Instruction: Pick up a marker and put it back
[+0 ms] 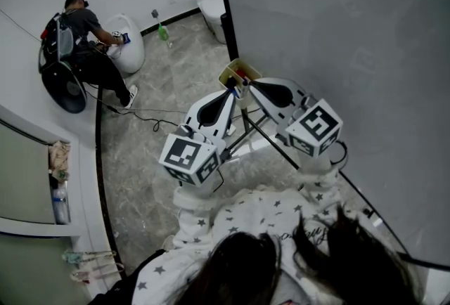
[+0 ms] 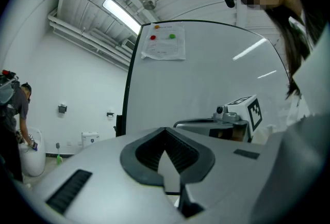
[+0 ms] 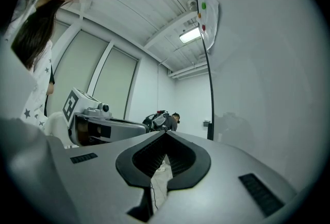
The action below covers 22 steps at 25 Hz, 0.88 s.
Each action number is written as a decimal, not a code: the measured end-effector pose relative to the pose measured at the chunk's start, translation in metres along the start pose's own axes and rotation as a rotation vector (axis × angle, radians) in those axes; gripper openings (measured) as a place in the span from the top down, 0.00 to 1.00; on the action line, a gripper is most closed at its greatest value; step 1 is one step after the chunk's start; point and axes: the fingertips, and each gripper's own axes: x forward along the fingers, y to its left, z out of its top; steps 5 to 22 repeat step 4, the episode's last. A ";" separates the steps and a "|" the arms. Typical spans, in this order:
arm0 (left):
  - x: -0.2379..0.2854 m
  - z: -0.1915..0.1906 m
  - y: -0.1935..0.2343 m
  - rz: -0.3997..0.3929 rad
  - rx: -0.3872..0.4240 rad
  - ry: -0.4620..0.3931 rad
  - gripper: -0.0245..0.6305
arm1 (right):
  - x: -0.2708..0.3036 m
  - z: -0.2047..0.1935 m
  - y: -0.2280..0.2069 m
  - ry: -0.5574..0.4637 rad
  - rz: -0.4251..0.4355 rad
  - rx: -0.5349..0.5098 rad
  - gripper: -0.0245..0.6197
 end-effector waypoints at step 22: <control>0.008 -0.001 0.002 -0.005 0.005 0.003 0.96 | 0.002 -0.001 -0.007 0.002 0.001 0.001 0.95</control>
